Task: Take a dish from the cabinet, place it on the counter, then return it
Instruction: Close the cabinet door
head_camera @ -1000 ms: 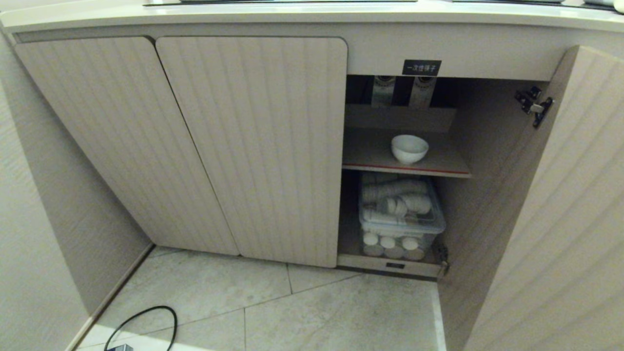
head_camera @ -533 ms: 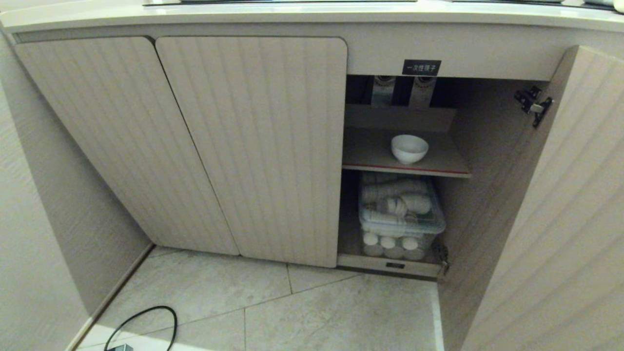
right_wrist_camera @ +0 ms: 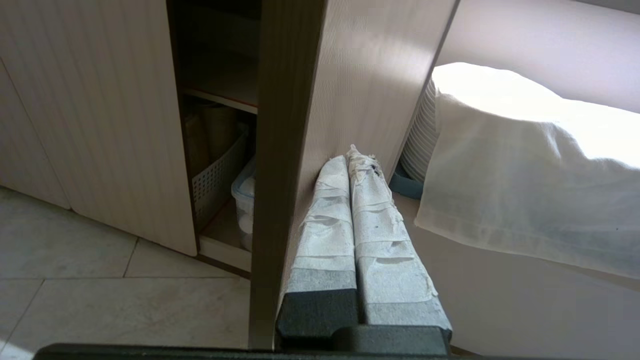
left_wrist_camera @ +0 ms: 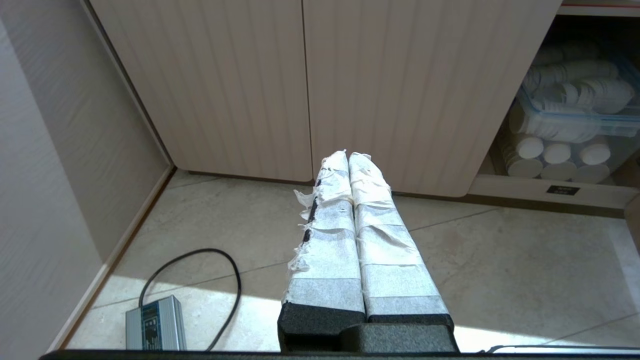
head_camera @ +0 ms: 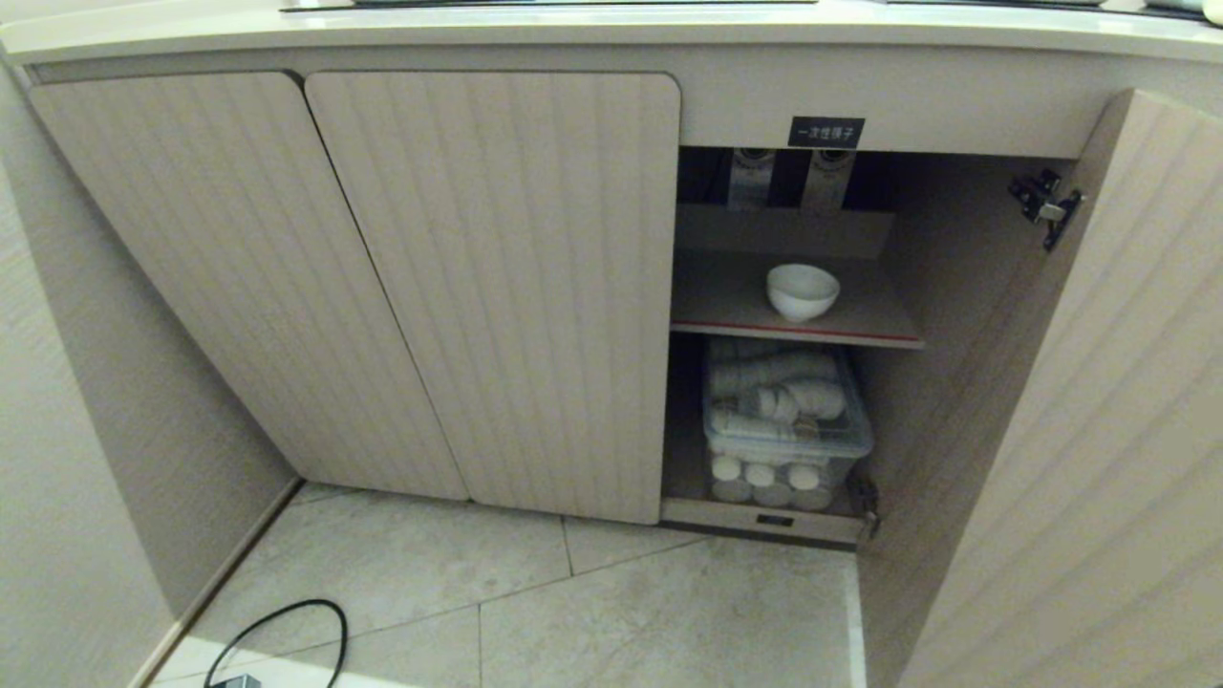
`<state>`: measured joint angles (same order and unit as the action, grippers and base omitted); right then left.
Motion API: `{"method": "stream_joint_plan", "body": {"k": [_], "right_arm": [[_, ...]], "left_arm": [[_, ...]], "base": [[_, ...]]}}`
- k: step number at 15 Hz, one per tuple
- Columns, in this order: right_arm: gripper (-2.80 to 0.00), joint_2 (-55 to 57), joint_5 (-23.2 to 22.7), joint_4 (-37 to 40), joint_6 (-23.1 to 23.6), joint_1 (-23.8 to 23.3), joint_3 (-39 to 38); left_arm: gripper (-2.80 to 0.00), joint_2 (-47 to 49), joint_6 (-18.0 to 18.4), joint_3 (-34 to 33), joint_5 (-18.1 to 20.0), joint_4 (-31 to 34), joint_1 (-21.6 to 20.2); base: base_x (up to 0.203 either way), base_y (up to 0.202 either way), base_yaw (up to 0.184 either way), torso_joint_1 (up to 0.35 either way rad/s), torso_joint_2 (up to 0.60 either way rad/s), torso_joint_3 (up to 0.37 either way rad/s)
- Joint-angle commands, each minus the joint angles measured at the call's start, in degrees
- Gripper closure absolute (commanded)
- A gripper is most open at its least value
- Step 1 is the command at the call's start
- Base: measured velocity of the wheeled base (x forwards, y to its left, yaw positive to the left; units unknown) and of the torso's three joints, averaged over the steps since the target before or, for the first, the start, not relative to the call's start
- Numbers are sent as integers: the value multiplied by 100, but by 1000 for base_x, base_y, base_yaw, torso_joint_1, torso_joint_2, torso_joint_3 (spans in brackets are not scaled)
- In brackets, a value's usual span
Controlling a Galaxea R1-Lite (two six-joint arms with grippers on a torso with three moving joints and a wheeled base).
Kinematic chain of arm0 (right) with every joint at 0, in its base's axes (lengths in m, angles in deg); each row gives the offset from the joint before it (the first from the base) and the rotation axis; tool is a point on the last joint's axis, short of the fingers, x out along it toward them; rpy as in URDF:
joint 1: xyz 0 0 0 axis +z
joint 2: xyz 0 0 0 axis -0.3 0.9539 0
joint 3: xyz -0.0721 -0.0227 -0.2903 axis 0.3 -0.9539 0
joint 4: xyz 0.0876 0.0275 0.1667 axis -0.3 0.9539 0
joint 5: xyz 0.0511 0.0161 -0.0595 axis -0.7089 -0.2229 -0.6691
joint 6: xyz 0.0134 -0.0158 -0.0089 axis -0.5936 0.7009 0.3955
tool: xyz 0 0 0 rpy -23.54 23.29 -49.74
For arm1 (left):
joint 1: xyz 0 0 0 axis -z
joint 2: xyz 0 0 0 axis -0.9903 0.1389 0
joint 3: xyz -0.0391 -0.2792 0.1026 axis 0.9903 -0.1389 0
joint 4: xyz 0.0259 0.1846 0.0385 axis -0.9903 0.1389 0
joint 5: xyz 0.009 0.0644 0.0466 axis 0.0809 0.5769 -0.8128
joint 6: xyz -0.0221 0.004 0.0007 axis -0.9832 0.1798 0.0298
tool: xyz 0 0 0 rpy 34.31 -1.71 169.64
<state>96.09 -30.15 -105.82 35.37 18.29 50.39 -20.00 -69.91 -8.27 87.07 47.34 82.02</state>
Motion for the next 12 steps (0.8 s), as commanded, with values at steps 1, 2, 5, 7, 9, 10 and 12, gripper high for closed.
{"method": "stream_joint_plan", "body": {"k": [1,2,5,7,9,10,12], "right_arm": [[0,332,16,-20,18,-1,132],[0,468,16,-25,23,-3,229],[0,865,16,-51,82,0,506],[0,999,8,-35,93,2,635],[0,1143,-1,-54,93,3,697],[0,1221,-1,-76,93,10,726],[0,1415,-1,-95,101,141,823]], "left_arm": [[0,0,0,-2,0,0,0],[0,0,0,-2,0,0,0],[0,0,0,1,0,0,0],[0,0,0,-2,0,0,0],[0,0,0,-1,0,0,0],[0,0,0,2,0,0,0],[0,0,0,-2,0,0,0]], "base": [[0,0,0,0,0,0],[0,0,0,0,0,0],[0,0,0,0,0,0],[0,0,0,0,0,0],[0,0,0,0,0,0],[0,0,0,0,0,0],[0,0,0,0,0,0]]}}
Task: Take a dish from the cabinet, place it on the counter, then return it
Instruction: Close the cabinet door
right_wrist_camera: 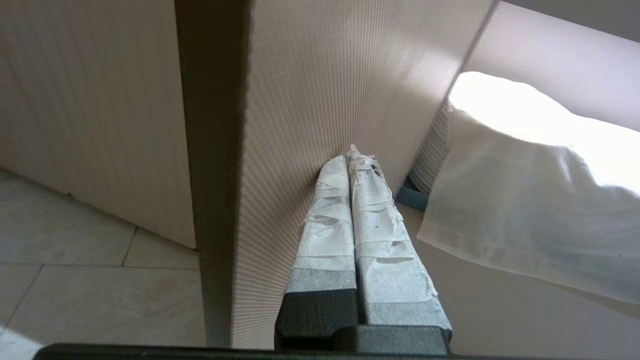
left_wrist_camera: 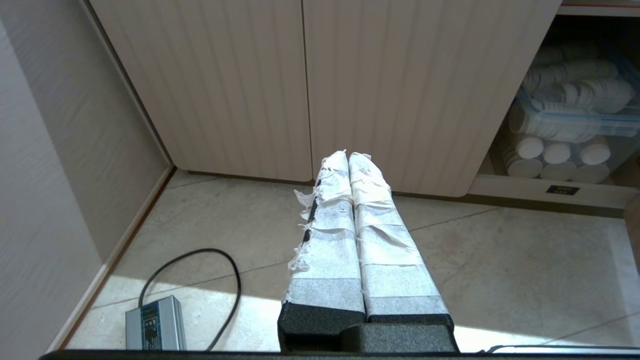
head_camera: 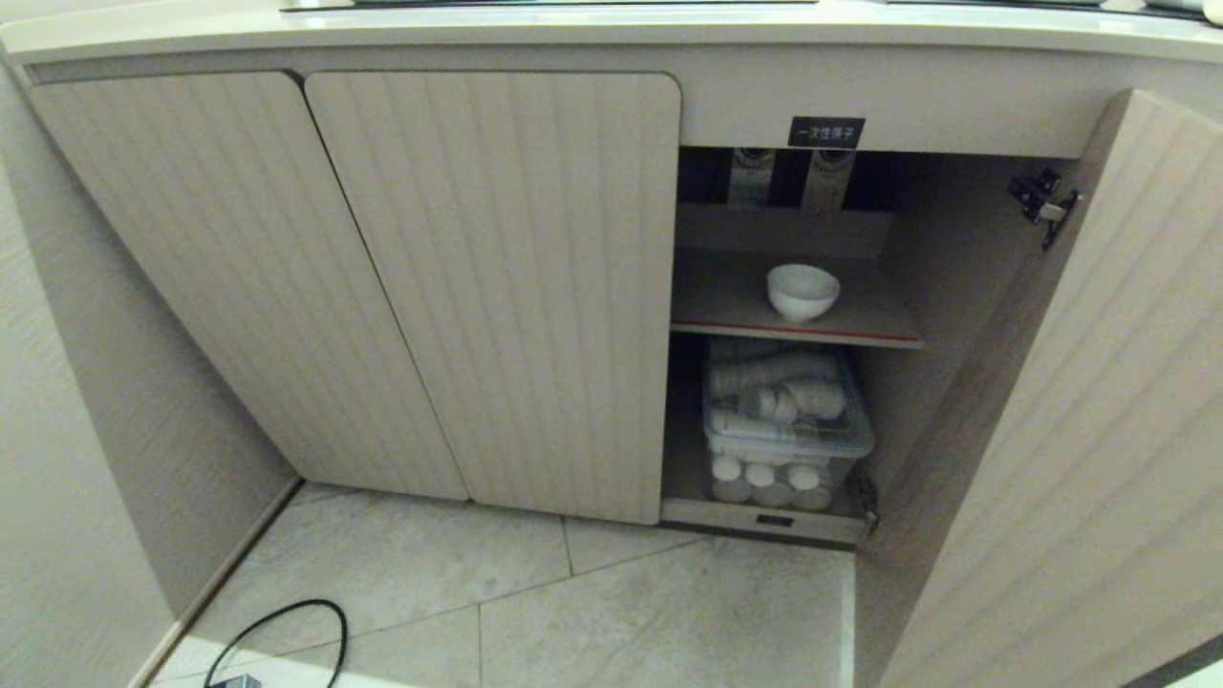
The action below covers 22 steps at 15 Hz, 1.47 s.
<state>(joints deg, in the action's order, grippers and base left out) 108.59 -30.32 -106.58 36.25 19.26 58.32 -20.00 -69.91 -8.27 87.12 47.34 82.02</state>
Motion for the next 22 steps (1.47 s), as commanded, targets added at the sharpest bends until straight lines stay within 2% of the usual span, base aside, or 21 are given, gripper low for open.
{"method": "stream_joint_plan", "body": {"k": [1,3,6,16,19,22], "right_arm": [[0,238,16,-18,17,78,86],[0,371,6,-20,31,143,153],[0,467,-502,-21,46,178,215],[0,1531,-529,-276,321,178,734],[0,2178,-529,-803,352,178,951],[0,2913,-529,-1848,379,178,1026]], "left_arm": [[0,0,0,-2,-5,0,0],[0,0,0,-2,-5,0,0],[0,0,0,-2,-5,0,0],[0,0,0,-2,-5,0,0],[0,0,0,6,-5,0,0],[0,0,0,-2,-5,0,0]], "base": [[0,0,0,0,0,0],[0,0,0,0,0,0],[0,0,0,0,0,0],[0,0,0,0,0,0],[0,0,0,0,0,0],[0,0,0,0,0,0]]}}
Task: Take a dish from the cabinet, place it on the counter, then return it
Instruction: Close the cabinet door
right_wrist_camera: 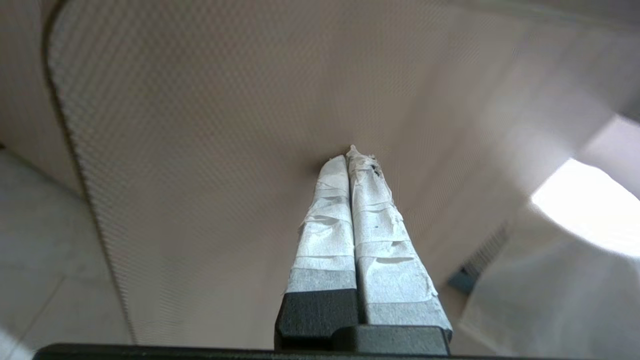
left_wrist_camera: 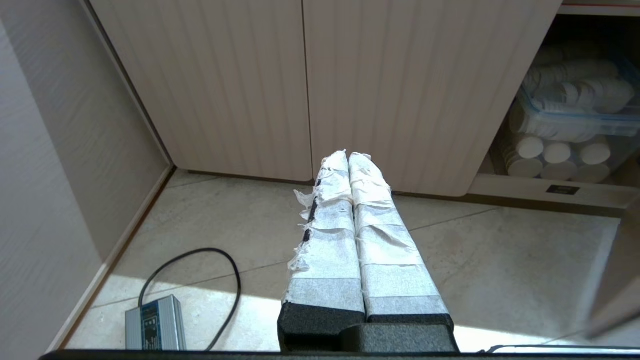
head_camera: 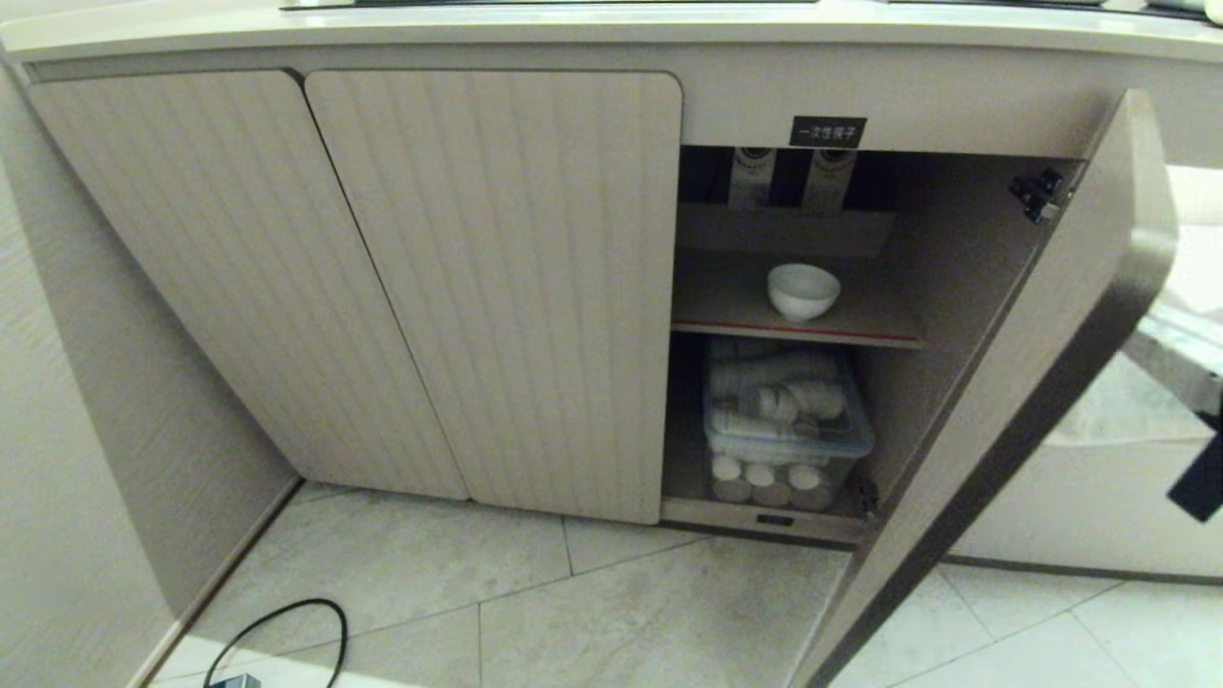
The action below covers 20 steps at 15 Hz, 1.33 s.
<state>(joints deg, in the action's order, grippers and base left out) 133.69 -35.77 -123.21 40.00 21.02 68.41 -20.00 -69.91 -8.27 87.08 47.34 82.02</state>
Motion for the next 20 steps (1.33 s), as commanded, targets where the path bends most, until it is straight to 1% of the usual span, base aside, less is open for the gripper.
{"method": "stream_joint_plan", "body": {"k": [1,3,8,11,14,16,18,20], "right_arm": [[0,590,16,-520,46,6,27],[0,919,16,-954,117,11,65],[0,1774,92,-1592,132,11,414],[0,2497,251,-2370,136,11,631],[0,3203,316,-2974,143,3,1057],[0,3675,487,-3287,136,-11,1411],[0,4053,647,-3443,131,-108,1806],[0,4342,672,-3471,124,-288,2077]], "left_arm": [[0,0,0,6,-1,0,0],[0,0,0,2,-1,0,0],[0,0,0,-2,-1,0,0],[0,0,0,6,-1,0,0],[0,0,0,-2,-1,0,0],[0,0,0,-2,-1,0,0],[0,0,0,-2,-1,0,0],[0,0,0,3,-1,0,0]], "base": [[0,0,0,0,0,0],[0,0,0,0,0,0],[0,0,0,0,0,0],[0,0,0,0,0,0],[0,0,0,0,0,0],[0,0,0,0,0,0],[0,0,0,0,0,0],[0,0,0,0,0,0]]}}
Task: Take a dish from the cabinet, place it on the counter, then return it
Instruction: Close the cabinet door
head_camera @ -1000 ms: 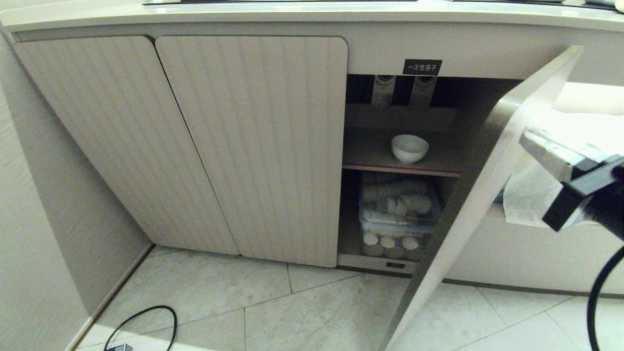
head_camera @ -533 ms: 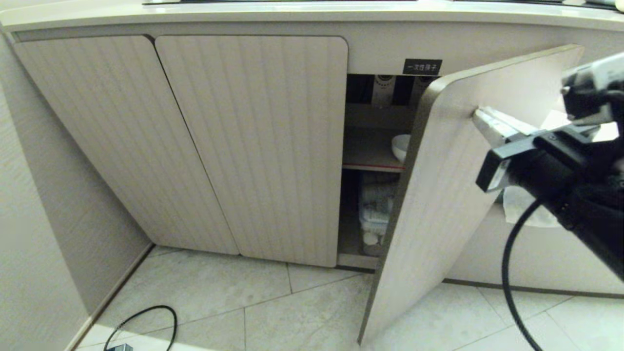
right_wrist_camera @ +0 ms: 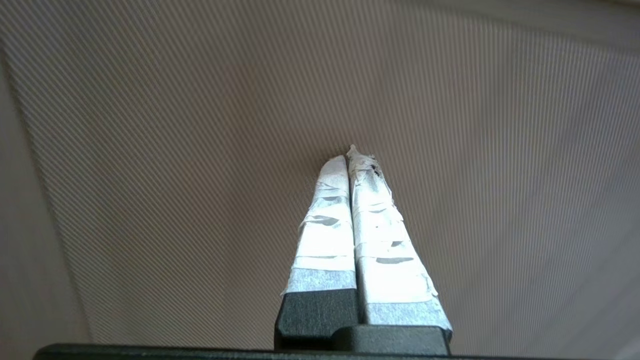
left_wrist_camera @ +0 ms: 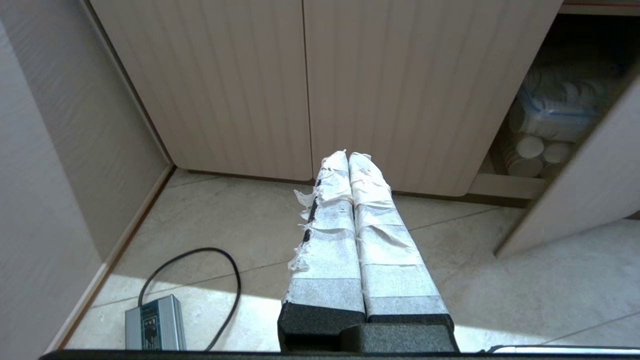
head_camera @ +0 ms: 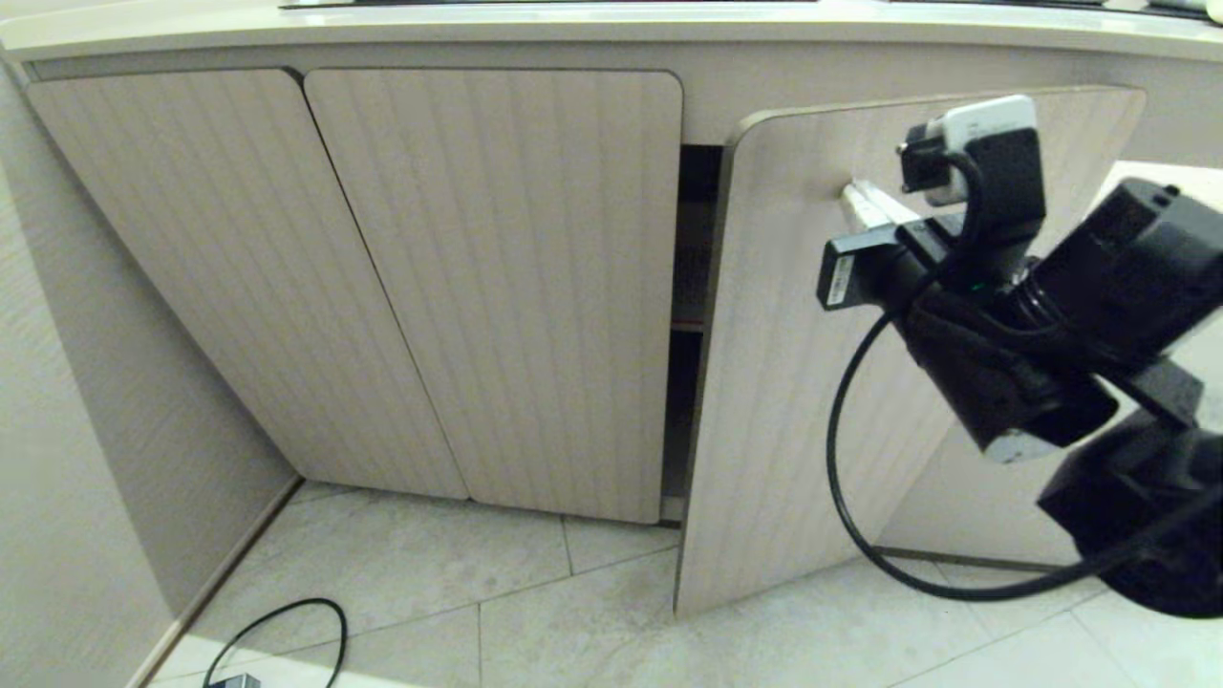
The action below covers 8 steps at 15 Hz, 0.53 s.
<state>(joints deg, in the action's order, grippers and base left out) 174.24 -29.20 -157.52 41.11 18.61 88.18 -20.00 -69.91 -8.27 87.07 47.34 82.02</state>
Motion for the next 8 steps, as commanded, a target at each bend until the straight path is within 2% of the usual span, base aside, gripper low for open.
{"method": "stream_joint_plan", "body": {"k": [1,3,8], "right_arm": [[0,444,17,-48,10,-145,260],[0,620,18,-56,-14,-249,437],[0,615,9,-458,-23,-249,324]], "left_arm": [[0,0,0,-2,0,0,0],[0,0,0,-2,0,0,0],[0,0,0,6,0,0,0]], "base": [[0,0,0,0,0,0],[0,0,0,0,0,0],[0,0,0,0,0,0]]}}
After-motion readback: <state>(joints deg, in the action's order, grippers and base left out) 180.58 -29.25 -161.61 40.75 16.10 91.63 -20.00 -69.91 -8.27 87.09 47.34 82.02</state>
